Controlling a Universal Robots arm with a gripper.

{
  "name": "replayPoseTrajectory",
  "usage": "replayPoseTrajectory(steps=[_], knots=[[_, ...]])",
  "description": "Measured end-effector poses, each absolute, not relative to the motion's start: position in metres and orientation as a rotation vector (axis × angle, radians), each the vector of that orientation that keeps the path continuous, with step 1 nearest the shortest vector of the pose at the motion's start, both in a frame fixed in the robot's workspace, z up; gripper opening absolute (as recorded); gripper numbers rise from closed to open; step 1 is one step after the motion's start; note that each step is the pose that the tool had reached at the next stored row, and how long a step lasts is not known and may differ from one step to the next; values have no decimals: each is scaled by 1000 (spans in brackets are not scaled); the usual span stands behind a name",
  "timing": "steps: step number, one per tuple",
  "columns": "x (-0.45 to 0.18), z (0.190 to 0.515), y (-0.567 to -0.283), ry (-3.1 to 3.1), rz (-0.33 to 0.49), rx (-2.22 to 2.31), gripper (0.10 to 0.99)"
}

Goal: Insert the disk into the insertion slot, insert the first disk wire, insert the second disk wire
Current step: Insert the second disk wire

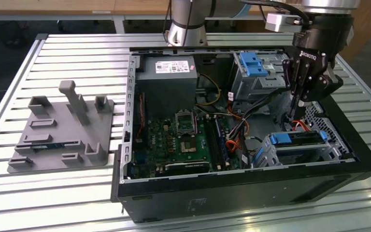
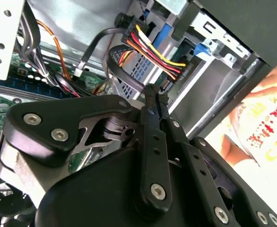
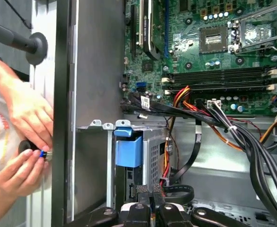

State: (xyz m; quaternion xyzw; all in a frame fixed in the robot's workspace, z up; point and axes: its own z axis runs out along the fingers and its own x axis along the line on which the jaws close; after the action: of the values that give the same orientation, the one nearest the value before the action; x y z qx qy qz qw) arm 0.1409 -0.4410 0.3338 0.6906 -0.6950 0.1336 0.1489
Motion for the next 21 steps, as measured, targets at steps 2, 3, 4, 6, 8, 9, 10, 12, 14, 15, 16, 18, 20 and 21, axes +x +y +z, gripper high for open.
replayPoseTrajectory(steps=[2,3,4,6,8,9,10,12,14,15,16,18,20,21], knots=[[141,336,-444,-2007,370,1994,145],[141,337,-445,-2010,365,1998,145],[141,339,-446,-2012,362,1999,145],[141,340,-448,-2015,358,2000,145],[141,340,-448,-2025,355,1990,145],[141,340,-449,-2031,353,1983,145],[141,340,-449,-2037,351,1978,145],[141,340,-450,-2043,346,1976,145],[142,340,-453,-2050,335,1983,145],[143,340,-454,-2055,327,1988,145],[143,340,-456,-2060,317,1993,145],[144,340,-458,-2072,296,2005,145],[144,340,-460,-2083,277,2016,145],[144,340,-462,-2086,271,2020,145]])
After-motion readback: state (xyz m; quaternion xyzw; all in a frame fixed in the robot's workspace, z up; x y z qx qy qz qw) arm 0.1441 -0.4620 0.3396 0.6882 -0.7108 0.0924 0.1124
